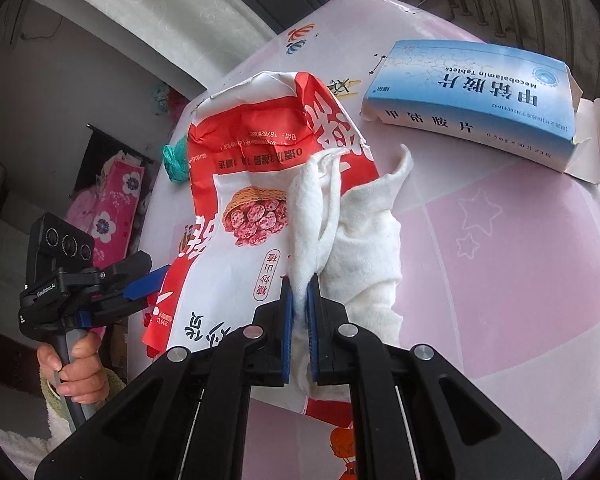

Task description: Collect trash

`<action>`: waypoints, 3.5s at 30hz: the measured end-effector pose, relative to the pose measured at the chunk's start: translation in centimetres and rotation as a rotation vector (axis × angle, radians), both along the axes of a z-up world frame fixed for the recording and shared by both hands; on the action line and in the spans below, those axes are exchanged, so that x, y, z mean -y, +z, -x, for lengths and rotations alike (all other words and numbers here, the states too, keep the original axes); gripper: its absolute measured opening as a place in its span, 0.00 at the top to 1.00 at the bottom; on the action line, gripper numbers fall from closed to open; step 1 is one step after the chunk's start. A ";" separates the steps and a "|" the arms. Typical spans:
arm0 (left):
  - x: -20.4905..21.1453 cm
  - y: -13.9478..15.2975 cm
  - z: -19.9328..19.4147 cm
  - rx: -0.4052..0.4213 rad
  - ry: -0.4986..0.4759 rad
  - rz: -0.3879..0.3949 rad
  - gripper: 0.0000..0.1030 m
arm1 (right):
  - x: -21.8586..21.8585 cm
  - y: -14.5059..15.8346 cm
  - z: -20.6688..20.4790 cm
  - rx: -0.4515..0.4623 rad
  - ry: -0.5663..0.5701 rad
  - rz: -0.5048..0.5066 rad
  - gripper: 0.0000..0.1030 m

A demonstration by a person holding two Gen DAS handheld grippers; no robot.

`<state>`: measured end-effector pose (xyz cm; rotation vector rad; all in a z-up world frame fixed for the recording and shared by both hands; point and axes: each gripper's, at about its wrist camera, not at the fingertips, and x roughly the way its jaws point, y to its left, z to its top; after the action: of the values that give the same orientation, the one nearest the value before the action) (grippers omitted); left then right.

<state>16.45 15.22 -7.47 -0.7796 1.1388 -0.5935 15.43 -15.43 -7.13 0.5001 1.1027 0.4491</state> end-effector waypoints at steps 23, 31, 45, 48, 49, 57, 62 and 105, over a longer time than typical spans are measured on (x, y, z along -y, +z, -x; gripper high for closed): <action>4.6 3.8 1.3 0.234 -0.068 -0.268 0.95 | 1.6 1.4 1.1 0.015 -0.073 -0.051 0.93; 4.0 7.4 2.8 0.325 -0.076 -0.249 1.00 | 5.6 4.6 2.9 0.103 -0.210 -0.106 0.93; 4.6 11.5 4.5 0.407 0.014 -0.167 1.00 | 10.0 5.5 4.8 0.132 -0.235 -0.217 0.93; 6.1 13.2 4.3 0.451 -0.019 -0.165 1.00 | 13.0 7.0 6.1 0.187 -0.292 -0.231 0.93; 6.8 13.9 4.2 0.473 -0.032 -0.176 1.00 | 14.1 7.6 6.7 0.208 -0.317 -0.233 0.93; 14.7 16.7 2.7 0.557 -0.220 -0.237 1.00 | 23.7 7.3 14.6 0.296 -0.635 -0.209 0.93; 22.8 17.2 1.4 0.579 -0.397 -0.256 1.00 | 30.8 4.3 20.1 0.252 -0.909 -0.196 0.93; 59.4 4.7 0.4 0.590 -0.895 -0.493 0.46 | 47.9 -16.8 18.0 -0.153 -1.279 -0.111 0.50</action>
<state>16.07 -44.21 -2.73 0.3737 0.9702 -1.1291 -2.54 -63.31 -23.95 1.2152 0.7037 -0.6621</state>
